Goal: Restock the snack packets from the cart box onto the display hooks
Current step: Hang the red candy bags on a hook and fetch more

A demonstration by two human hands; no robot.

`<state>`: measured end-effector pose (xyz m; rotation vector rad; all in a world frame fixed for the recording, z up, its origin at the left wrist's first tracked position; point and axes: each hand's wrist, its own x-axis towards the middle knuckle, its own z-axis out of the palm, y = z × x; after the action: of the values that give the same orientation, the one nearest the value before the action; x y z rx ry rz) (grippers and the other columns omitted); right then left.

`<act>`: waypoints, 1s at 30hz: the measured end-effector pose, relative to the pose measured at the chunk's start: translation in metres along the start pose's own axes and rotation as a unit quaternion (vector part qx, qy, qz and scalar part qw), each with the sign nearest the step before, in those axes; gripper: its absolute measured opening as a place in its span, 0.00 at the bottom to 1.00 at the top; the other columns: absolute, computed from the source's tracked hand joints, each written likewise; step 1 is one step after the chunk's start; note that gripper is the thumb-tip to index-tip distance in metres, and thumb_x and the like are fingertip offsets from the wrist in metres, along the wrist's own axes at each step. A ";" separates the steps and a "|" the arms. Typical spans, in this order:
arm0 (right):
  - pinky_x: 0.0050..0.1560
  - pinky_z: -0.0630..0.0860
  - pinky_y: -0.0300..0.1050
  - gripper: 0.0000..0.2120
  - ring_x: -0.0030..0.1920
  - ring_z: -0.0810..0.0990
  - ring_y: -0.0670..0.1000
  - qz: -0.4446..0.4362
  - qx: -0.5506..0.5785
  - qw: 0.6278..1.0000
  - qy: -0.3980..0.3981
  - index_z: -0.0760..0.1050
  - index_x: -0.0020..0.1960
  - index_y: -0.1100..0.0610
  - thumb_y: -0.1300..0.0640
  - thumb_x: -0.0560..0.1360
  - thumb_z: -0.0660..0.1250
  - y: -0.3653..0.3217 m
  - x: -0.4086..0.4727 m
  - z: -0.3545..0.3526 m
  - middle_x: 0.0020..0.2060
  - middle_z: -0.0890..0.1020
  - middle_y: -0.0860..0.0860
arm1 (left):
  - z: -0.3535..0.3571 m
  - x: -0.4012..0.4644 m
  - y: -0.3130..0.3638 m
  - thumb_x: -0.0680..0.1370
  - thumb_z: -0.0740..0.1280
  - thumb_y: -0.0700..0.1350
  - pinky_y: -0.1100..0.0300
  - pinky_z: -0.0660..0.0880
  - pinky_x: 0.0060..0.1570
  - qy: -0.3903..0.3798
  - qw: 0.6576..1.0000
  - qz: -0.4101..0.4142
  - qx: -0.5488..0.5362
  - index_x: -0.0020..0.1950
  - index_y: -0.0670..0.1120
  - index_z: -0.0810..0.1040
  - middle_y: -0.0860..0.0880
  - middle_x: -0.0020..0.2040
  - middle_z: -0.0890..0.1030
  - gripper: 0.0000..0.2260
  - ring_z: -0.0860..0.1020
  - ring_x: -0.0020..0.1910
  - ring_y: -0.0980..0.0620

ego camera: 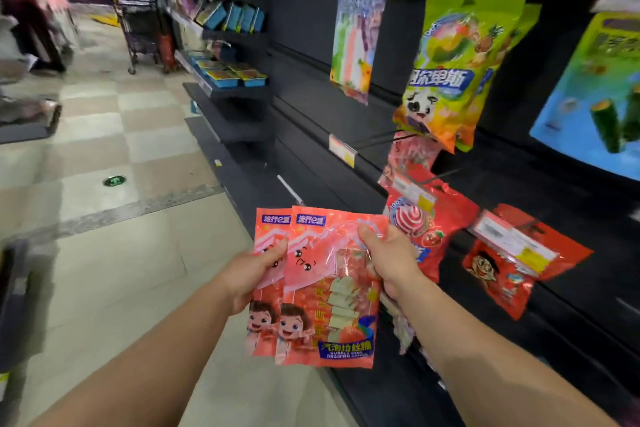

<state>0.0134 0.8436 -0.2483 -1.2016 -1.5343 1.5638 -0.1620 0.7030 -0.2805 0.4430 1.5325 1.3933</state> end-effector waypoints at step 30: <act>0.37 0.80 0.38 0.05 0.43 0.85 0.49 0.020 0.042 0.978 0.204 0.78 0.50 0.53 0.52 0.78 0.67 0.008 0.152 0.088 0.44 0.85 0.50 | -0.032 0.271 0.112 0.72 0.76 0.51 0.54 0.82 0.37 -0.117 0.984 -0.009 0.134 0.54 0.45 0.81 0.46 0.47 0.87 0.14 0.86 0.47 0.46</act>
<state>-0.1242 0.9453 -0.2906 -1.4072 -1.1727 1.2902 -0.3488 0.9310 -0.2949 0.7302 1.5285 1.0809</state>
